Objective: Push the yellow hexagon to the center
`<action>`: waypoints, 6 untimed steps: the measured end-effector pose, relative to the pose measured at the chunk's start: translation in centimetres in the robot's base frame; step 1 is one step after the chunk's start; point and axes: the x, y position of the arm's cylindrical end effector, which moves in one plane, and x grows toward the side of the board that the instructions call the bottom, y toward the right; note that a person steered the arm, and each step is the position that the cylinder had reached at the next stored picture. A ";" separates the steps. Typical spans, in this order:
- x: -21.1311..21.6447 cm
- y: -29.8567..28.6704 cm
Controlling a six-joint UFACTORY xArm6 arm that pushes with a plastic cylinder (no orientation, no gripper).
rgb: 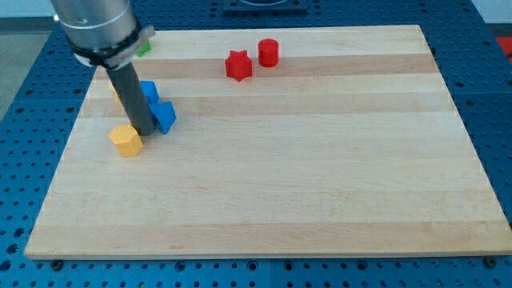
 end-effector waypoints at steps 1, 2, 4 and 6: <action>0.6 1.2; -0.5 0.0; -2.2 -6.4; 3.2 -5.6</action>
